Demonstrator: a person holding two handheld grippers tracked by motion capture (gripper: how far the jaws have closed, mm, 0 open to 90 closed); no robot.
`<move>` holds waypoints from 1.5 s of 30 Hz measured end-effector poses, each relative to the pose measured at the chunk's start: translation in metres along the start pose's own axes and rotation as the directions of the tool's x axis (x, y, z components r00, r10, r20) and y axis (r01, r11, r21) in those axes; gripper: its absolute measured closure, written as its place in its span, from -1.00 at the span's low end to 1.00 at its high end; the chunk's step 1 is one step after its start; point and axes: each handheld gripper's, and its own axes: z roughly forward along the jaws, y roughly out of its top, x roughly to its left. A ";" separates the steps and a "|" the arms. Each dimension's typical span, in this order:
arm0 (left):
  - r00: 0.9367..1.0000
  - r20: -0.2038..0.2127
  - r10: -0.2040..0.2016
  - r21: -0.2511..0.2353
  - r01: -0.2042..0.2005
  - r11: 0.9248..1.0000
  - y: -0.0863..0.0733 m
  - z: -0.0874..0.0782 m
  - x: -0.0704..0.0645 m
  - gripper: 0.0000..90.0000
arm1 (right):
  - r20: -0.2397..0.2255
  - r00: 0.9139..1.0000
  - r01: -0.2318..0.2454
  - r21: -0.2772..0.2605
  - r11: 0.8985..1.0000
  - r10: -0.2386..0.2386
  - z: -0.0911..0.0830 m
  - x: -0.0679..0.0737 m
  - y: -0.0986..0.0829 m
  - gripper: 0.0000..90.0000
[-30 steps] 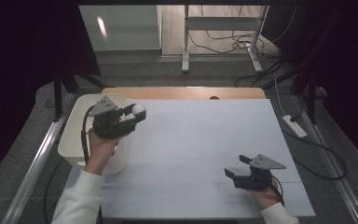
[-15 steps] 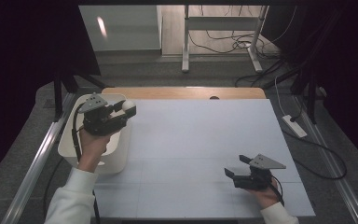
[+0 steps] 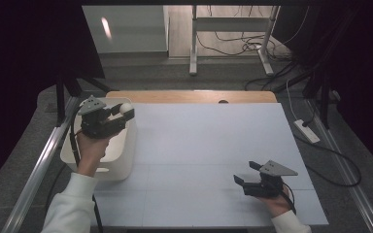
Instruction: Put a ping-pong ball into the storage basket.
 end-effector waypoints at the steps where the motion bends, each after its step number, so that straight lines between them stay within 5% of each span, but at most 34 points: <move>1: 1.000 -0.005 0.000 0.003 0.000 1.000 0.000 0.000 0.001 0.13 | 0.000 1.000 0.000 0.000 1.000 0.000 0.000 0.000 0.000 -0.62; 18: 0.995 -0.096 -0.033 0.051 0.038 0.998 -0.007 -0.007 0.023 0.13 | 0.001 1.000 0.005 0.005 1.000 -0.005 0.001 0.000 0.000 -0.62; 23: 0.991 -0.130 -0.011 0.087 0.022 0.996 -0.009 -0.006 0.023 0.13 | 0.000 1.000 0.006 0.004 1.000 -0.006 0.001 0.001 0.000 -0.62; 36: 0.989 -0.148 -0.024 0.203 0.054 0.978 -0.014 0.003 0.032 0.13 | 0.000 1.000 0.005 0.006 1.000 -0.005 0.001 0.001 0.000 -0.62; 41: 0.987 -0.159 -0.027 0.266 0.069 0.961 -0.016 0.008 0.035 0.13 | -0.001 1.000 0.006 0.005 1.000 -0.006 0.001 0.001 0.000 -0.62; 45: 0.987 -0.158 -0.032 0.273 0.075 0.959 -0.016 0.009 0.036 0.13 | -0.002 1.000 0.007 0.005 1.000 -0.007 0.001 0.001 0.000 -0.62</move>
